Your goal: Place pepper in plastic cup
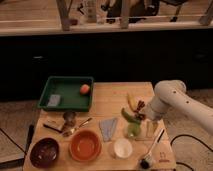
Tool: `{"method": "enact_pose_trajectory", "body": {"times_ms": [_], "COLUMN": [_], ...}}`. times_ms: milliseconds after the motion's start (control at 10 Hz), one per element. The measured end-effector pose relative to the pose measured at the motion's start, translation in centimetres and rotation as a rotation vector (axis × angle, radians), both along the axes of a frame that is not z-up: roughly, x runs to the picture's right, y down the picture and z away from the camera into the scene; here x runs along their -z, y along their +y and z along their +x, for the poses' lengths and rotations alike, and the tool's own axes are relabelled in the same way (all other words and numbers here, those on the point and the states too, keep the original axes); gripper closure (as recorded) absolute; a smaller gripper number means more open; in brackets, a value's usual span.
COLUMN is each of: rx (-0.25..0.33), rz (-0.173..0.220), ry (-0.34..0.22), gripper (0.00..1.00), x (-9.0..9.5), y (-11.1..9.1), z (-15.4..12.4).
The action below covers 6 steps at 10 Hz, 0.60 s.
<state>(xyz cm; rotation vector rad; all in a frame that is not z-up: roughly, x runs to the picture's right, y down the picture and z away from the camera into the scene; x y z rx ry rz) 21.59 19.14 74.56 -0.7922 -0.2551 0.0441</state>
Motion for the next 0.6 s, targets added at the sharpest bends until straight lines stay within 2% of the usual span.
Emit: {"method": "enact_pose_trajectory", "body": {"times_ms": [300,600], "rx": [0.008,0.030], "rz": [-0.002,-0.006], "ry": [-0.007,-0.038], "gripper": [0.20,0.20], "x": [0.23,0.60], "y": [-0.35,-0.66], "z": [-0.25,-0.56]}}
